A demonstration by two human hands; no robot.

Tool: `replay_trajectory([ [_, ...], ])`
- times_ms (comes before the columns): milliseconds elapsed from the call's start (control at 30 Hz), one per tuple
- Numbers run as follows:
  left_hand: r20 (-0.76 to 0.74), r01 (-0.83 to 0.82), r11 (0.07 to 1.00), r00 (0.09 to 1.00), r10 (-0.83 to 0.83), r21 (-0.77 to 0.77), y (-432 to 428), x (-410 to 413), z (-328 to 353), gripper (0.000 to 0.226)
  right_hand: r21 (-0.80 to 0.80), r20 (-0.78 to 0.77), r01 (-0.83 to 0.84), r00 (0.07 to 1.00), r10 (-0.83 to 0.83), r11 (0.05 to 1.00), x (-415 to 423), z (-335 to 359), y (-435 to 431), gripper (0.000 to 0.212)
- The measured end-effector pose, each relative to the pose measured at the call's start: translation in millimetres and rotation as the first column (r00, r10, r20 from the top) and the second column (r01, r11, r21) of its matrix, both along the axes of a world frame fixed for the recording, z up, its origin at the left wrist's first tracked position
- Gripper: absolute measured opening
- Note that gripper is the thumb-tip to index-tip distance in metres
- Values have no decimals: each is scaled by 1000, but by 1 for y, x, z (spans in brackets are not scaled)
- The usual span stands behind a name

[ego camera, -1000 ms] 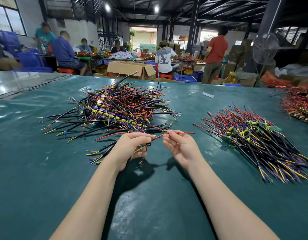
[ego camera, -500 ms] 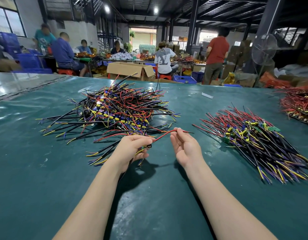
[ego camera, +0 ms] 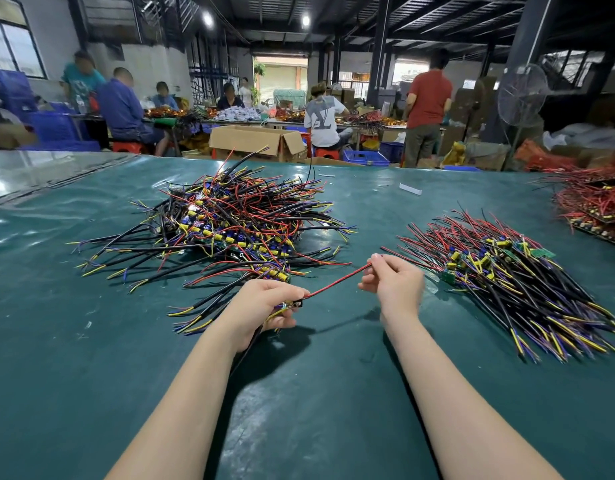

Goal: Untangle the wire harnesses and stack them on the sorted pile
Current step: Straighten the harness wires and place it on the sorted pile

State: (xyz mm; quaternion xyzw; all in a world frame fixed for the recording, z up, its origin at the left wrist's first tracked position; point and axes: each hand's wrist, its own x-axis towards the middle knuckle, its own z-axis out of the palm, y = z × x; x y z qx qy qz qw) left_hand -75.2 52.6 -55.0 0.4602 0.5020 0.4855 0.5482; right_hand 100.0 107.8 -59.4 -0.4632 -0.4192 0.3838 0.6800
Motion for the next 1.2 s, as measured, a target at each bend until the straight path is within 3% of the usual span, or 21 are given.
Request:
replay_trajectory([
  [67,-24,-1,1000,1000,1,-5,-1,1,-1,20,108,309,124,939,-152,986,1,-6,-3,31],
  [133,-26,-16,1000,1000,16,5,-1,0,-1,17,144,354,151,915,-193,978,-1,-9,-3,30],
  [200,-15,-42,999,999,42,20,-1,-2,-1,16,58,118,61,991,-67,996,-2,-7,-2,28],
  [267,20,-62,998,998,61,22,-1,-3,-2,15,-10,-185,-87,979,83,996,-4,-6,-2,24],
  [467,46,-38,999,998,37,22,0,-3,1,18,-92,-390,-132,917,86,987,5,0,1,22],
  [600,24,21,1000,999,-21,13,-1,-1,-2,19,-226,-627,-270,776,73,936,10,4,3,22],
  [733,3,71,997,997,-71,18,-3,3,-2,19,-148,-847,-389,524,86,909,13,1,4,26],
  [800,35,11,1000,999,-11,15,-2,1,-3,20,-145,-842,-409,530,104,901,8,0,2,27],
  [900,124,-84,996,989,82,12,-1,2,-3,20,-178,-741,-452,646,183,874,-9,-1,-6,30],
  [1000,168,-110,993,981,100,47,-1,7,0,13,-239,-525,-547,768,367,802,-39,-1,-19,26],
  [1067,157,-115,991,982,102,72,0,7,2,13,-250,-375,-574,800,468,780,-57,-1,-27,23],
  [1200,109,-105,993,989,98,57,-1,5,-1,12,-252,-263,-486,867,424,837,-66,-5,-28,22],
])
